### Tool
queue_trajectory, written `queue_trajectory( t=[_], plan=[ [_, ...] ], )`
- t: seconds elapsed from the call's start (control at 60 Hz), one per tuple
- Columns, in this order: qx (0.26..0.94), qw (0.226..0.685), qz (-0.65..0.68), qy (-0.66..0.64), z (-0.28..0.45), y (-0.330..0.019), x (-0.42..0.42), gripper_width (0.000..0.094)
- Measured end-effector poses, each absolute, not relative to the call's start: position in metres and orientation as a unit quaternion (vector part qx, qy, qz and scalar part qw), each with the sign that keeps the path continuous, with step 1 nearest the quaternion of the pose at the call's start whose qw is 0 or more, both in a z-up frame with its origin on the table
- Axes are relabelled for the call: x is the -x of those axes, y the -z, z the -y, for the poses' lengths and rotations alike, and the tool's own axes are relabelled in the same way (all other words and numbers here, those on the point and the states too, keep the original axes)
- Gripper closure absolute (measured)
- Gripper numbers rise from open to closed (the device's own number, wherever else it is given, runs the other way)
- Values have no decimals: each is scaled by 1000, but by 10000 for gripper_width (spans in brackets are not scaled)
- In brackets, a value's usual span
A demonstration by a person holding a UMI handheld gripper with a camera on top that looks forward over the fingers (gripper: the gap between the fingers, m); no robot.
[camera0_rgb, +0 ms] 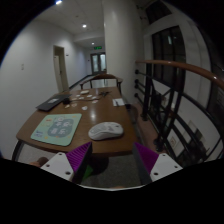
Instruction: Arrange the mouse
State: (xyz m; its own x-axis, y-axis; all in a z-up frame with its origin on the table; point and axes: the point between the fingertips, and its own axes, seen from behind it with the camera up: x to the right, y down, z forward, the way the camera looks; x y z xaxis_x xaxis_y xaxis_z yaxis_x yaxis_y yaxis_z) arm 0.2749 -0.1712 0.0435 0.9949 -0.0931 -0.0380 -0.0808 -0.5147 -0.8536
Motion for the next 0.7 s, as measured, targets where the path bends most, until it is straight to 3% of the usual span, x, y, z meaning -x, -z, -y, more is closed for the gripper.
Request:
queue_trajectory(
  t=[0.317, 0.7],
  plan=[
    [889, 458, -14, -12, 98, 15, -217, 106],
    [888, 459, -20, 1, 24, 15, -217, 97]
  ],
)
